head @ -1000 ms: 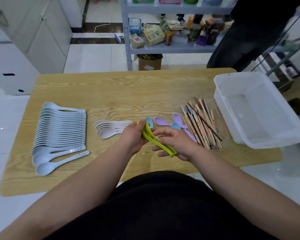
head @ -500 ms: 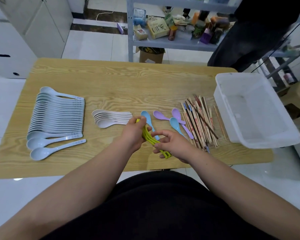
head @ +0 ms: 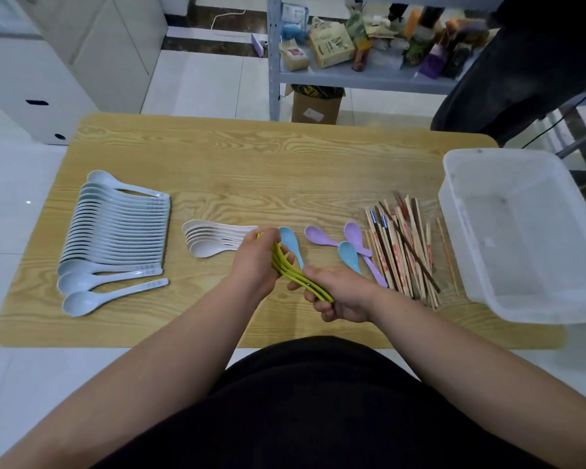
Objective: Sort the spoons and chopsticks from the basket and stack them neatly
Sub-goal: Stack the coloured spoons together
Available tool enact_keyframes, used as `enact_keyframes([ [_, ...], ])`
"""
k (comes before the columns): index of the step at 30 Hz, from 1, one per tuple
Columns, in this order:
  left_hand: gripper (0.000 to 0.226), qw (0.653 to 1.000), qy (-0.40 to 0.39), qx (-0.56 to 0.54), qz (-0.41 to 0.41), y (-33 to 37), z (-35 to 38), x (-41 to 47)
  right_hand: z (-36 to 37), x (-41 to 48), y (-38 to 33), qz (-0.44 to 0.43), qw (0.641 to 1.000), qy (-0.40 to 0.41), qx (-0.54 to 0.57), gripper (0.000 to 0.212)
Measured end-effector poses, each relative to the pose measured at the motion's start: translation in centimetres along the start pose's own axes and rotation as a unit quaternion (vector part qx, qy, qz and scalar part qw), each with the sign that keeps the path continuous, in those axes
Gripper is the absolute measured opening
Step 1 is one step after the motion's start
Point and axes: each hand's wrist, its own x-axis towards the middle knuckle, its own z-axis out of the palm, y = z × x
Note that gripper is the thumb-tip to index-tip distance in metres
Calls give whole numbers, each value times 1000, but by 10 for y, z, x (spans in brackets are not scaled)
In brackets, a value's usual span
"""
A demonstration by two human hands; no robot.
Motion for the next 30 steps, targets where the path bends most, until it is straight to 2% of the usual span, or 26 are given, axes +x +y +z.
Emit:
enact_keyframes([
  [5, 7, 999, -6, 28, -16, -7, 2, 14, -18, 12, -1, 17, 998, 8, -52, 47],
  [8, 9, 986, -6, 156, -50, -6, 2, 31, -36, 20, -11, 19, 987, 40, -154, 39],
  [10, 17, 964, -15, 257, -72, -3, 3, 45, -54, 25, -20, 16, 956, 68, -285, 32],
  [12, 19, 937, -31, 340, -78, 3, 9, 59, -75, 36, -30, -19, 906, 92, -413, 29],
  [14, 17, 910, -46, 409, -47, 10, 15, 70, -86, 41, -42, -64, 869, 110, -479, 26],
  [16, 18, 875, -58, 481, 1, 17, 26, 89, -101, 54, -55, -105, 830, 128, -532, 27],
  [19, 24, 798, -52, 594, 84, 26, 42, 114, -121, 77, -67, -167, 783, 162, -578, 35],
  [23, 28, 698, -49, 665, 262, 18, 48, 152, -142, 108, -74, -201, 758, 200, -587, 41],
  [27, 31, 611, -80, 708, 344, 0, 38, 180, -153, 135, -76, -202, 738, 221, -605, 40],
  [30, 43, 572, -87, 729, 366, -5, 34, 193, -154, 151, -68, -212, 730, 236, -606, 36],
])
